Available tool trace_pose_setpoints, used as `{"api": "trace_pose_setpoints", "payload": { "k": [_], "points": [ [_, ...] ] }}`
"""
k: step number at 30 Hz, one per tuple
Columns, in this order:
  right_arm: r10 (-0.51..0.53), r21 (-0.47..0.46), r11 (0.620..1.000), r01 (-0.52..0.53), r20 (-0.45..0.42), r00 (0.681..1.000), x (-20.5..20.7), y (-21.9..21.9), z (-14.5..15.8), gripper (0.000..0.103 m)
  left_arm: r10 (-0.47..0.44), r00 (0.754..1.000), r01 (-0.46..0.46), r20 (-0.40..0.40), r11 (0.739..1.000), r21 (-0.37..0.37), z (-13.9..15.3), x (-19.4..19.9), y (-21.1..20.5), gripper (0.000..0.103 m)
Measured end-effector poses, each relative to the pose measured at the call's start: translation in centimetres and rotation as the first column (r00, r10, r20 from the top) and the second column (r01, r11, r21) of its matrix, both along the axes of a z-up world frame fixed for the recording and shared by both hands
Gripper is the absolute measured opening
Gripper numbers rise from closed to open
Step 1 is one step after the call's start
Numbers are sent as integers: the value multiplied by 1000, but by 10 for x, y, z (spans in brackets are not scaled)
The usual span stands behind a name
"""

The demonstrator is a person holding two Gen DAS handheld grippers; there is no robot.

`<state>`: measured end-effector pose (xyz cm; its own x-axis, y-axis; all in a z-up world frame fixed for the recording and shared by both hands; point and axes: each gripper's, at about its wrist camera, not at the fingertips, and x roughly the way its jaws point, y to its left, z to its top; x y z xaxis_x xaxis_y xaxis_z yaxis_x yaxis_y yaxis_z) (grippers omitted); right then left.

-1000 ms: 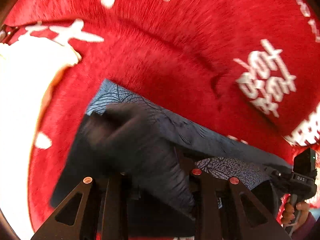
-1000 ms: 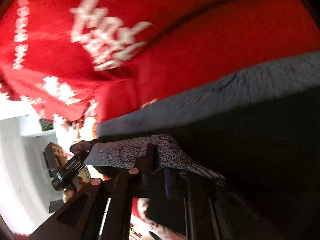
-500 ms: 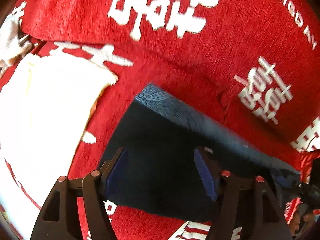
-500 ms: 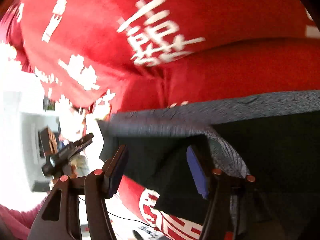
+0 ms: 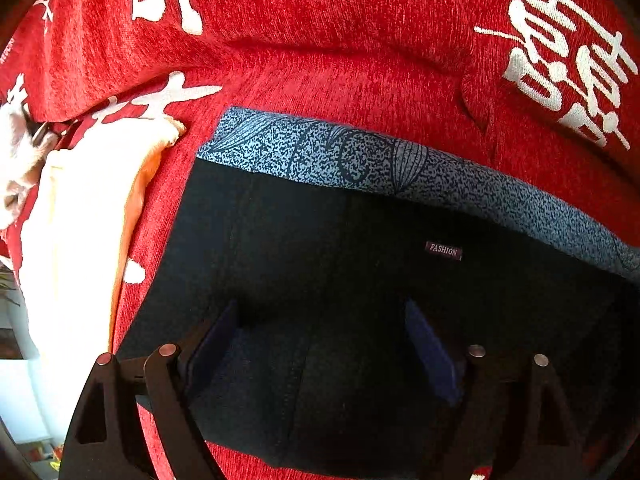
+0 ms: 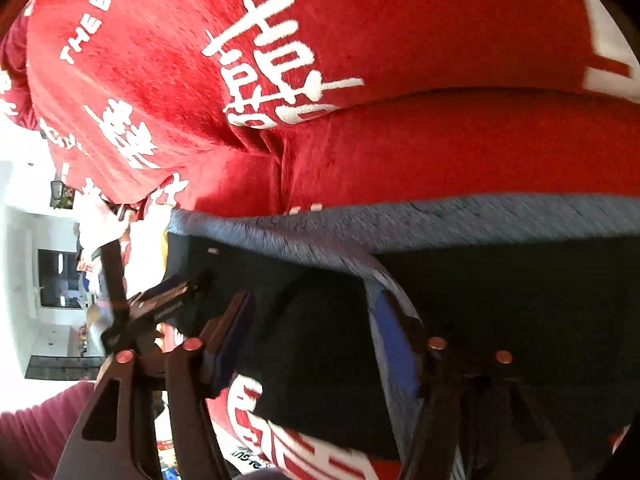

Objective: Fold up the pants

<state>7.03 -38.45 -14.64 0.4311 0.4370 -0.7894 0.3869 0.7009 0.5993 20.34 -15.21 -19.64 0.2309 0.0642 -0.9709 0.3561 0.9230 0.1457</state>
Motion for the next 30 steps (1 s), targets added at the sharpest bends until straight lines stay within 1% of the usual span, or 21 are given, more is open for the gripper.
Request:
{"api": "trace_pose_setpoints", "payload": {
  "k": [2, 6, 10, 13, 15, 17, 20, 23, 26, 28, 30],
  "points": [
    [-13, 5, 1000, 13, 0, 1000, -21, -2, 5, 70, 0, 1000, 0, 9, 1000, 10, 1, -2, -1, 87],
    [-44, -23, 999, 43, -18, 999, -49, 2, 8, 70, -8, 1000, 7, 17, 1000, 15, 2, -6, -2, 87],
    [-84, -34, 996, 84, -6, 996, -70, 2, 18, 70, -26, 999, 26, 30, 1000, 14, 4, -8, -3, 89],
    [-119, -50, 992, 119, 3, 993, -89, 3, 25, 70, -43, 999, 43, 16, 999, -1, 11, -17, -5, 89],
    [-153, -49, 987, 152, -3, 988, -104, 7, 26, 70, -80, 997, 81, 18, 996, -29, 21, -35, -7, 89],
    [-193, -42, 980, 192, -12, 981, -121, 11, 26, 70, -120, 993, 121, 21, 992, -41, 31, -53, -10, 89],
    [-233, -49, 972, 231, -25, 972, -147, 19, 32, 70, -167, 986, 167, 4, 983, -77, 42, -81, -11, 89],
    [-274, -44, 961, 274, -11, 962, -175, 28, 42, 70, -196, 981, 195, -6, 977, -89, 50, -106, -11, 89],
    [-277, -55, 960, 275, -20, 961, -191, 35, 39, 71, -217, 976, 214, -12, 971, -106, 57, -128, -8, 88],
    [-282, -29, 959, 281, -45, 958, -199, 36, 31, 71, -227, 974, 225, -6, 969, -98, 59, -139, -8, 89],
    [-261, -20, 965, 261, -51, 964, -202, 36, 29, 71, -222, 975, 221, -7, 971, -92, 58, -151, -10, 89]
  ]
}}
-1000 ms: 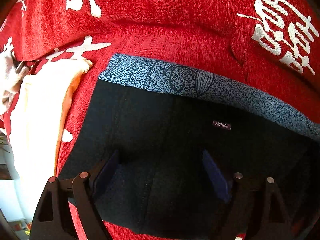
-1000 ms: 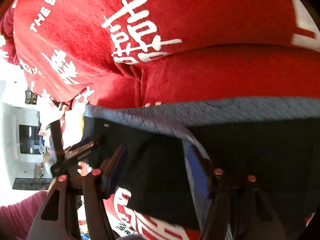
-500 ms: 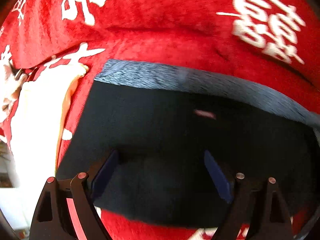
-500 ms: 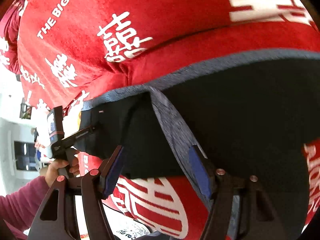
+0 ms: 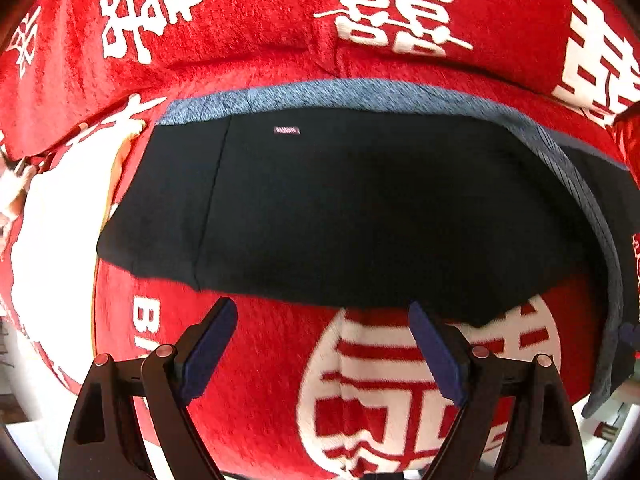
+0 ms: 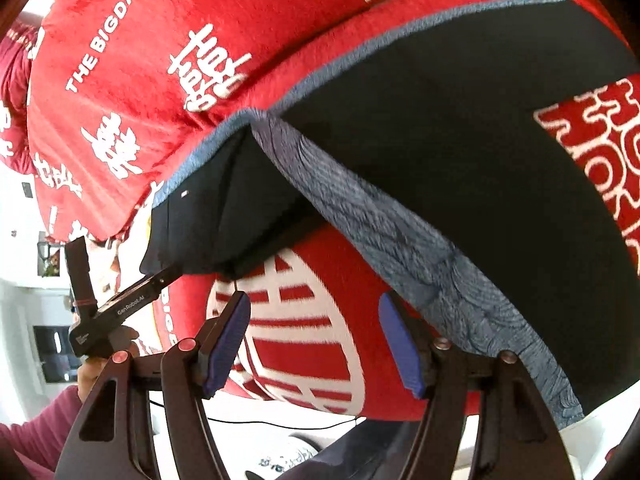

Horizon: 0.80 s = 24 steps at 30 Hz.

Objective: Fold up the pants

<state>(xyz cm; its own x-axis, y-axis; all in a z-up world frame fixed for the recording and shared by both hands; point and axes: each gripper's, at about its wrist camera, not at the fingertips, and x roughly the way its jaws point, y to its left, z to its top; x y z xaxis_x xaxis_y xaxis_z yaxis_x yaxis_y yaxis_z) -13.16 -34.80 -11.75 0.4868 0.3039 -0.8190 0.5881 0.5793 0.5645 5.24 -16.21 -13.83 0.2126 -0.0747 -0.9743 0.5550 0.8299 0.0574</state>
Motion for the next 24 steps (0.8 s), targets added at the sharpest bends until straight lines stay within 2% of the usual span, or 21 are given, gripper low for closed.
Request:
{"api": "trace_pose_setpoints", "payload": {
  "k": [4, 7, 13, 19, 24],
  "points": [
    [62, 12, 998, -62, 2, 998, -7, -7, -1, 71, 43, 999, -43, -15, 999, 28, -5, -23, -9, 89],
    [91, 5, 996, -92, 42, 995, -16, -19, 5, 71, 72, 997, -72, -24, 997, 13, 1, -41, -16, 88],
    [79, 21, 996, -81, 104, 991, -39, -41, 16, 71, 66, 998, -65, -22, 998, 25, 10, -65, -34, 88],
    [-12, 58, 998, 6, 108, 994, -82, -62, 10, 71, 34, 999, -33, -35, 999, 26, 19, -75, -51, 89],
    [-106, 87, 991, 100, 70, 992, -133, -71, 0, 72, -7, 998, 8, -69, 1000, 16, 15, -87, -71, 88]
  ]
}}
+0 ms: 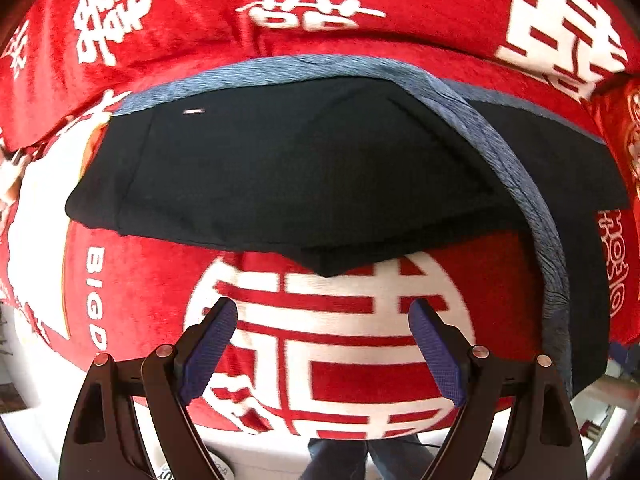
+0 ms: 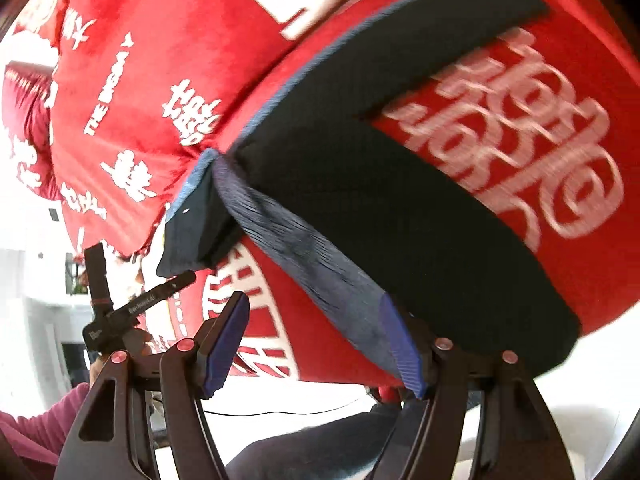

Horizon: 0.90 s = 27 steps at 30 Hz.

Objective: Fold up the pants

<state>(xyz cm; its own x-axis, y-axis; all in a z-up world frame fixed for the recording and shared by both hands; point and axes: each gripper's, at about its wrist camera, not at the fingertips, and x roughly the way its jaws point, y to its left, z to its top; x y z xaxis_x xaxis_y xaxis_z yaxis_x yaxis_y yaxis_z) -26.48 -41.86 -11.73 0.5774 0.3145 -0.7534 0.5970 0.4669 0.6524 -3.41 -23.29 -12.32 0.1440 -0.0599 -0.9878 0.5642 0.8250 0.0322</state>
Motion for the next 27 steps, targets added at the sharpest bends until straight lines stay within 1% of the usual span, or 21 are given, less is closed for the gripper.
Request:
{"api": "trace_pose_setpoints", "payload": {
  "k": [6, 9, 13, 16, 17, 19, 20, 21, 22, 25, 26, 27],
  "points": [
    [-75, 24, 997, 77, -88, 993, -50, 5, -13, 72, -65, 997, 64, -36, 998, -29, 3, -18, -28, 89],
    [-124, 25, 991, 128, -113, 986, -72, 8, -17, 72, -110, 993, 109, -50, 993, -40, 6, -28, -41, 89],
    [-203, 67, 975, 213, -139, 969, -100, 12, -32, 72, -154, 986, 149, -65, 986, -74, 7, -37, -51, 89],
    [-242, 74, 964, 255, -151, 958, -114, 15, -42, 72, -150, 979, 137, -140, 985, -101, -2, -39, -54, 88],
    [-253, 72, 961, 267, -156, 955, -117, 16, -46, 72, -153, 974, 134, -167, 984, -119, -4, -39, -56, 88],
    [-288, 90, 948, 304, -158, 944, -123, 18, -58, 72, -181, 966, 156, -182, 977, -146, -7, -41, -62, 88],
    [-309, 112, 938, 328, -159, 938, -127, 19, -66, 72, -201, 962, 172, -186, 972, -159, -8, -41, -67, 88],
    [-328, 154, 924, 349, -147, 933, -129, 21, -79, 72, -217, 957, 185, -193, 967, -173, -10, -42, -71, 88],
    [-333, 172, 919, 355, -143, 932, -129, 22, -86, 72, -231, 952, 194, -203, 963, -185, -11, -44, -77, 88],
    [-348, 216, 904, 370, -134, 928, -126, 28, -111, 72, -285, 925, 230, -251, 947, -225, -19, -47, -94, 88],
    [-356, 245, 893, 378, -133, 925, -124, 31, -121, 71, -306, 916, 246, -261, 940, -238, -21, -50, -99, 88],
    [-359, 267, 885, 382, -133, 924, -125, 34, -126, 69, -323, 908, 259, -268, 933, -248, -23, -52, -104, 88]
  ]
}}
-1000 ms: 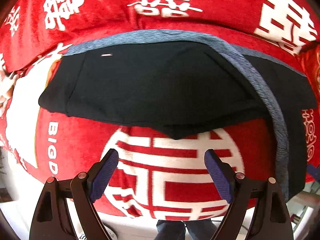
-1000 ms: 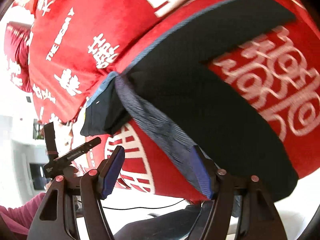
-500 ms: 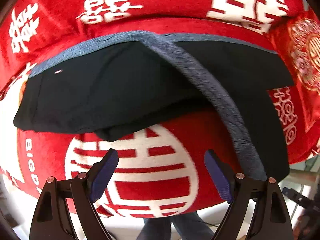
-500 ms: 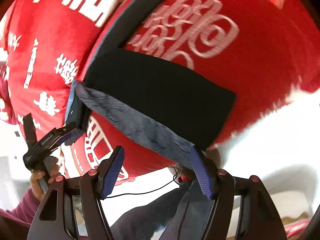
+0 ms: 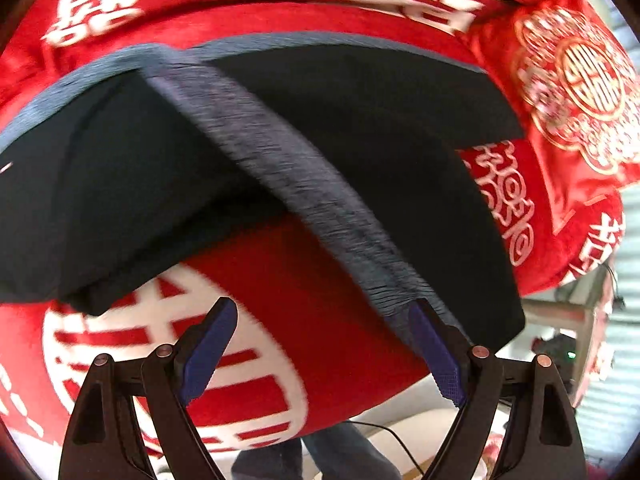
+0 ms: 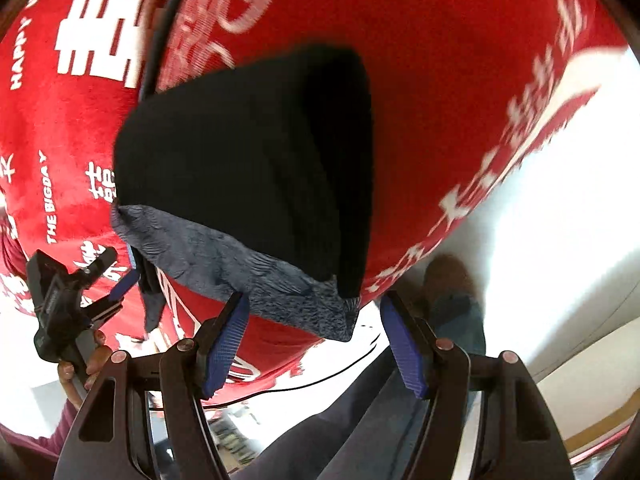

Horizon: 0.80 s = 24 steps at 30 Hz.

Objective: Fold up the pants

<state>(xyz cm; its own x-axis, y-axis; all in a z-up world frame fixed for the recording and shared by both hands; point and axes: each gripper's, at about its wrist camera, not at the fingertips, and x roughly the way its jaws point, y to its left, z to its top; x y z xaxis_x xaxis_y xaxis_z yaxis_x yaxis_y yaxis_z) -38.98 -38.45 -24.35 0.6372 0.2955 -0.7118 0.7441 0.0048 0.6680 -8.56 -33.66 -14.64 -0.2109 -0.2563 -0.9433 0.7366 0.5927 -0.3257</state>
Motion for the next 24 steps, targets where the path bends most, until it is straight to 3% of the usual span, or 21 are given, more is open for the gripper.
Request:
{"api": "trace_pose_setpoints", "payload": {
  "k": [1, 2, 3, 4, 7, 9, 11, 20, 24],
  "points": [
    [-16, 18, 1000, 15, 17, 1000, 0, 3, -3, 48, -14, 1000, 14, -8, 1000, -4, -2, -2, -4, 88],
    [-27, 21, 999, 26, 23, 999, -1, 4, -2, 33, -22, 1000, 22, -19, 1000, -4, -5, -3, -8, 88],
    [-50, 18, 999, 50, 36, 998, -2, 6, 3, 30, -26, 999, 26, -38, 1000, -2, -9, -4, -12, 88],
    [-65, 13, 998, 64, 51, 997, -3, 6, 8, 19, -28, 998, 28, -57, 1000, -1, -13, -4, -15, 88],
    [-112, -26, 993, 115, 97, 989, -5, 2, 35, 16, -28, 994, 28, -103, 1000, 2, -20, -4, -23, 88],
    [-120, -64, 990, 130, 137, 983, -1, -8, 57, 16, -35, 992, 33, -118, 999, -17, -19, -2, -28, 71],
    [-112, -101, 986, 130, 163, 980, 0, -18, 77, 16, -43, 991, 39, -129, 999, -34, -16, 1, -36, 62],
    [16, -199, 979, 32, 232, 973, 48, -139, 143, 16, 49, 993, -58, -107, 995, -83, 16, 26, -85, 61],
    [119, -276, 959, -66, 179, 977, 89, -207, 161, 16, 88, 996, -87, 3, 988, -124, 37, 56, -125, 62]
  ]
}}
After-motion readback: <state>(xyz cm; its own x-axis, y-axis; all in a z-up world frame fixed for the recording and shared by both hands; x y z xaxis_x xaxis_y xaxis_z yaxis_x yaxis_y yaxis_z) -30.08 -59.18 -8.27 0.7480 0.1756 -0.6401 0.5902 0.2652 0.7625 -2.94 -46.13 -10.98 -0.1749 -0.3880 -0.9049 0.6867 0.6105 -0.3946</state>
